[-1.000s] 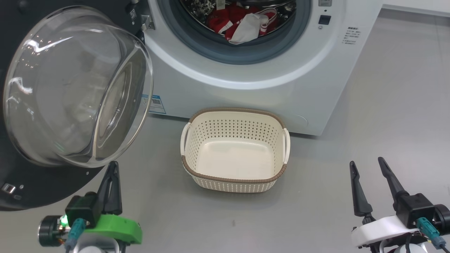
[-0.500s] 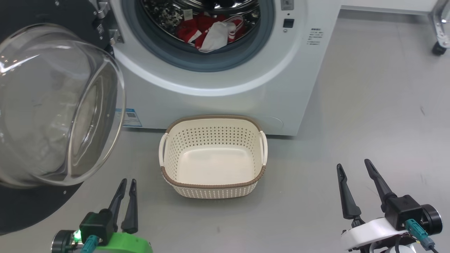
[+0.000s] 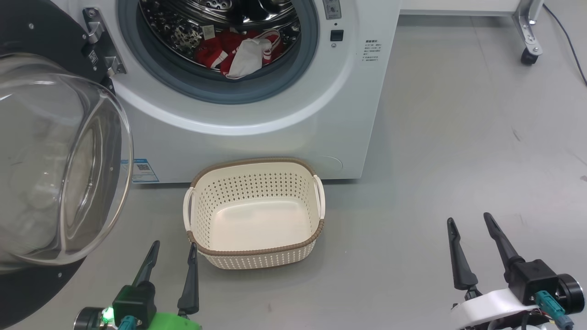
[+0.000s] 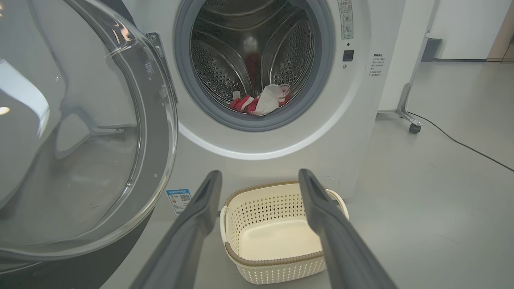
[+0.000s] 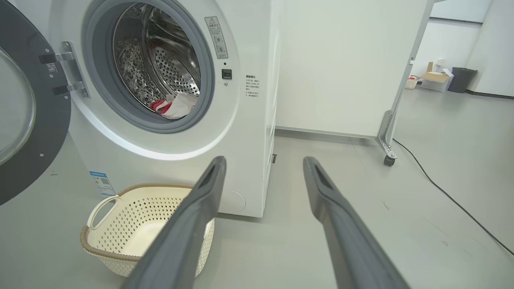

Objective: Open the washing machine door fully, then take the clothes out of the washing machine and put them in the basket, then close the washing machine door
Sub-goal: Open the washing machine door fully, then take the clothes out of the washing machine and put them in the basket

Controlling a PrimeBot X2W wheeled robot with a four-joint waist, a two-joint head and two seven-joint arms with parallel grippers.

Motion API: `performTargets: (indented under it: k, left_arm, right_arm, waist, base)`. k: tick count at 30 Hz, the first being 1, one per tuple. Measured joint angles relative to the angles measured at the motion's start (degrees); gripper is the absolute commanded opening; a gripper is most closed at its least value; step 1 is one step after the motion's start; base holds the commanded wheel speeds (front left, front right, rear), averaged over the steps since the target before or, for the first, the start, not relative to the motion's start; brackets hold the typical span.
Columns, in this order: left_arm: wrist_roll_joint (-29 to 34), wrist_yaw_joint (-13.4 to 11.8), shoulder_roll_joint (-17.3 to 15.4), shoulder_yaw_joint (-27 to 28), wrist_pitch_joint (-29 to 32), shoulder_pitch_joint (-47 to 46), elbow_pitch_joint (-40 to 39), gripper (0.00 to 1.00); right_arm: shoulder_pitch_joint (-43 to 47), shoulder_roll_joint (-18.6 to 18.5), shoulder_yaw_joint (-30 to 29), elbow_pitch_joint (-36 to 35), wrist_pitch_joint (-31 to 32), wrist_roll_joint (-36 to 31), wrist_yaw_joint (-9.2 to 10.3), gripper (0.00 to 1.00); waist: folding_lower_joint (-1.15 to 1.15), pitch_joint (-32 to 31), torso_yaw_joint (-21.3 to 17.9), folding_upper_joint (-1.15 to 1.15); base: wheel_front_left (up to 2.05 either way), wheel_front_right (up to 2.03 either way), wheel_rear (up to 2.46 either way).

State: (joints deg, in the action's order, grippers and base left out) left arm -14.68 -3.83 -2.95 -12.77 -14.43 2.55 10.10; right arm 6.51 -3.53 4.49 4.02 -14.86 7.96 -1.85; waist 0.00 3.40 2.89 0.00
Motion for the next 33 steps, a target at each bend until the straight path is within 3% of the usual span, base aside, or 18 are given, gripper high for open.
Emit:
performTargets:
  k: [33]
  left_arm:
    - [2.2, -1.3, 0.0, -1.9, 0.0, 0.0, -1.9, 1.0]
  right_arm:
    - [1.1, 0.3, -1.8, -0.4, 0.0, 0.5, 0.98, 1.0]
  waist:
    - [0.0, -0.6, 0.2, 0.0]
  base:
    - [0.0, 0.0, 0.0]
